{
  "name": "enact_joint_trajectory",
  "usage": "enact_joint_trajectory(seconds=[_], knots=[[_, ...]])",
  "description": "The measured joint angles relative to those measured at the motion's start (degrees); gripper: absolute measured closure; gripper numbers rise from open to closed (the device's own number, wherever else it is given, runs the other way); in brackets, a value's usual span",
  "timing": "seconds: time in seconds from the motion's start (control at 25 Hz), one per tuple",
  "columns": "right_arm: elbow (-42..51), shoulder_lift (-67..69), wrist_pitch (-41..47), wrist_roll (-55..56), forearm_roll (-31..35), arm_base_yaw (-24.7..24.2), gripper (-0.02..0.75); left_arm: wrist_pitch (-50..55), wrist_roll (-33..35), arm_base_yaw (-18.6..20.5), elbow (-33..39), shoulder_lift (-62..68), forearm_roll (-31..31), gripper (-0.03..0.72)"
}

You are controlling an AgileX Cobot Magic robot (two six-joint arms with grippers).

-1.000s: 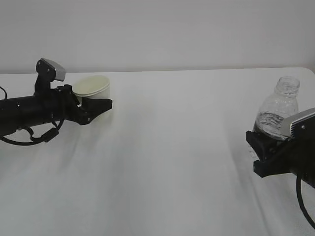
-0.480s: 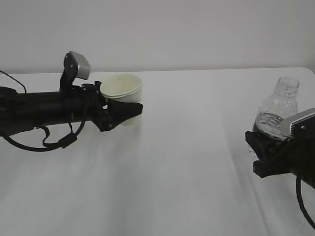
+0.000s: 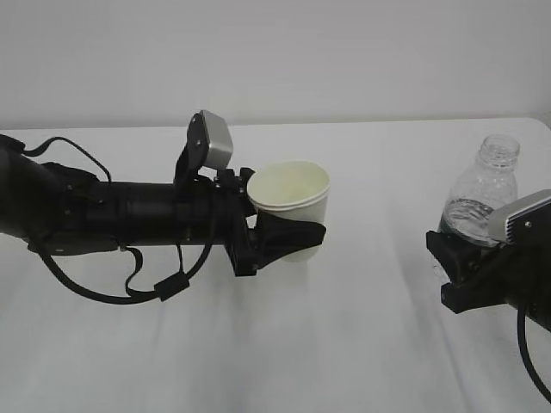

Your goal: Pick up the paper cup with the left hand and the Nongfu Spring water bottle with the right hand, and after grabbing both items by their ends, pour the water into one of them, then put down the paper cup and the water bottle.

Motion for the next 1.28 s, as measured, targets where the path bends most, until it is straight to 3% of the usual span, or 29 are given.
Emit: enact_joint_trajectory(seconds=[0.16,0.6,1.28], knots=[[-0.89,0.00,0.14,0.00,-0.63,0.00,0.318,-0.03,0.00,-1.93,0.00,0.00,0.00,0.190],[-6.41,0.00,5.51,0.00,-1.58,0.00,0.318,0.44,0.00,-2.14,0.00,0.00,0.76,0.190],[-16.44,0.00,16.29,-0.47,-11.41,0.00,0.318,4.25,-0.07,-2.14,0.00,0.00,2.41,0.190]])
